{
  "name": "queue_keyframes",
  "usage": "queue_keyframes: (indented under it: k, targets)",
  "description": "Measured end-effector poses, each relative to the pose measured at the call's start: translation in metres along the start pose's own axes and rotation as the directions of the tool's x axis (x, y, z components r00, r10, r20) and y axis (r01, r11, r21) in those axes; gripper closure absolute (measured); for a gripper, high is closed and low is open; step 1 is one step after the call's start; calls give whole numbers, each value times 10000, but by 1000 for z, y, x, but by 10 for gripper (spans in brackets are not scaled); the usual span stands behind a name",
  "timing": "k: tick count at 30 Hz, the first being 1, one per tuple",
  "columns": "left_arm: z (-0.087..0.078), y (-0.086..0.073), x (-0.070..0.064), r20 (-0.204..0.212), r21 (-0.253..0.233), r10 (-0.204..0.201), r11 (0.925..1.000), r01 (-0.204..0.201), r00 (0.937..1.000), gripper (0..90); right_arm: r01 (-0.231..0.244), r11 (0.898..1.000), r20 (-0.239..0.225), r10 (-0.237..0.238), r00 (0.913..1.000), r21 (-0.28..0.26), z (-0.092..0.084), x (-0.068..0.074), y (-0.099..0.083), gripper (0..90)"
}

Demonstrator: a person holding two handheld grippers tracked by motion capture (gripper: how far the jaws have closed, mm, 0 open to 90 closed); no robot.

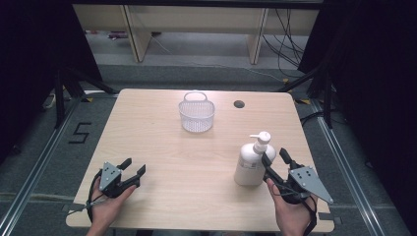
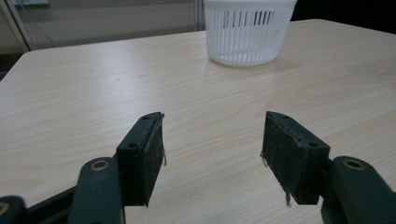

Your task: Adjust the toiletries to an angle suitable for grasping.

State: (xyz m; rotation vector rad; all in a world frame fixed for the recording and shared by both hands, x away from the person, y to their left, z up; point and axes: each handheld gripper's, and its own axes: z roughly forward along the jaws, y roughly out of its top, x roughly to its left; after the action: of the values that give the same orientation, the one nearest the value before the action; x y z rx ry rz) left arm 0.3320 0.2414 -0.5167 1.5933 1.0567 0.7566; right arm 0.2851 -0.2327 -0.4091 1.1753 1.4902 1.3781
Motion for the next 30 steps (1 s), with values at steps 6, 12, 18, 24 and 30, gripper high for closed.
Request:
queue_keyframes:
  k: [6,12,18,24,30]
  targets:
    - [-2,20,-25,806,-380,48,9993,-18,9967,376,75,9998,33,-74,10000,-176,-2,-3,1,399]
    - [-1,47,-64,1805,-752,515,9964,-384,9822,380,-62,9997,269,68,9996,-222,-4,-14,-3,390]
    - [7,73,-113,2751,-902,776,9944,-546,9583,379,-211,9998,383,213,9990,-49,-6,-23,-7,385]
    - [20,92,-156,3688,-1010,1141,9915,-823,9225,379,-306,9995,679,301,9972,60,-6,-36,-15,386]
    - [38,107,-191,4186,-1129,1510,9871,-1137,8955,380,-554,9981,909,526,9945,286,-7,-46,-21,386]
